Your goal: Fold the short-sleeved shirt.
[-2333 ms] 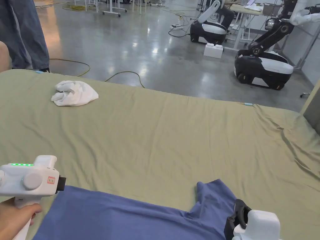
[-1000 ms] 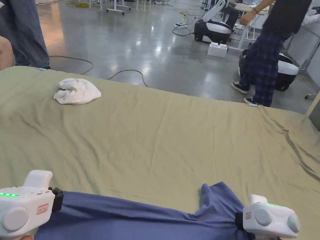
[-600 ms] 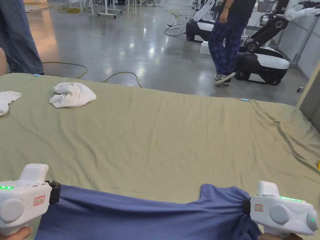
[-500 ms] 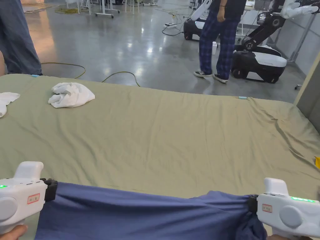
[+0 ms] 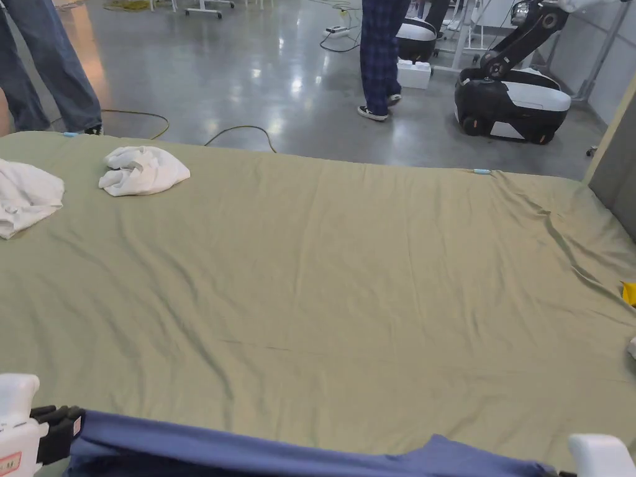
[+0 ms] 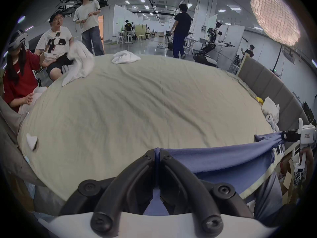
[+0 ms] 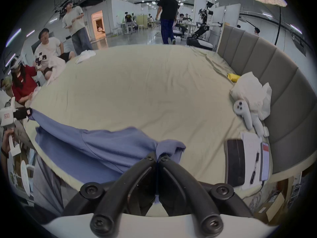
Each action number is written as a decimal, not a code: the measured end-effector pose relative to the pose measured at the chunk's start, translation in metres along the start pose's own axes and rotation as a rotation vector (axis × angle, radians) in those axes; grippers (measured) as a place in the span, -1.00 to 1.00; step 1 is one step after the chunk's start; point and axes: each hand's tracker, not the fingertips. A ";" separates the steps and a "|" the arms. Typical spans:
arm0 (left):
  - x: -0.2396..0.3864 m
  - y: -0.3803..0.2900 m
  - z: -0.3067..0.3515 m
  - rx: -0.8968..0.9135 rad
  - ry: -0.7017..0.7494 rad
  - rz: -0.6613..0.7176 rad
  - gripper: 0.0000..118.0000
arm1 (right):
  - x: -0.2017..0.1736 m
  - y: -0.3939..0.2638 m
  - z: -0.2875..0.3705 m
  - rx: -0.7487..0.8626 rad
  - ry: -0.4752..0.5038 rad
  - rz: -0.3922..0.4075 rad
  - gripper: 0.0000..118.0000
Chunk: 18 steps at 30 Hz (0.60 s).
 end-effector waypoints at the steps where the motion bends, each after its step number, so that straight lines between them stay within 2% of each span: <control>1: -0.001 -0.008 0.000 -0.013 0.001 -0.001 -0.90 | -0.002 -0.007 -0.002 -0.015 -0.003 -0.002 -0.99; 8: -0.004 -0.054 -0.019 -0.185 0.061 -0.050 -0.90 | -0.017 -0.051 -0.036 -0.131 -0.023 0.002 -0.99; 10: -0.001 -0.062 -0.028 -0.208 0.082 -0.086 -0.90 | -0.017 -0.057 -0.049 -0.147 -0.029 0.000 -0.99; 14: 0.001 -0.065 -0.035 -0.192 0.086 -0.069 -0.90 | -0.020 -0.059 -0.058 -0.143 -0.040 -0.003 -0.98; 16: 0.002 -0.061 -0.032 -0.191 0.088 -0.047 -0.87 | -0.022 -0.056 -0.052 -0.136 -0.047 0.008 -0.85; 17: 0.002 -0.058 -0.029 -0.186 0.083 -0.031 -0.80 | -0.024 -0.053 -0.046 -0.132 -0.050 0.013 -0.71; 18: 0.002 -0.055 -0.026 -0.175 0.083 -0.016 -0.66 | -0.024 -0.050 -0.040 -0.124 -0.055 0.012 -0.39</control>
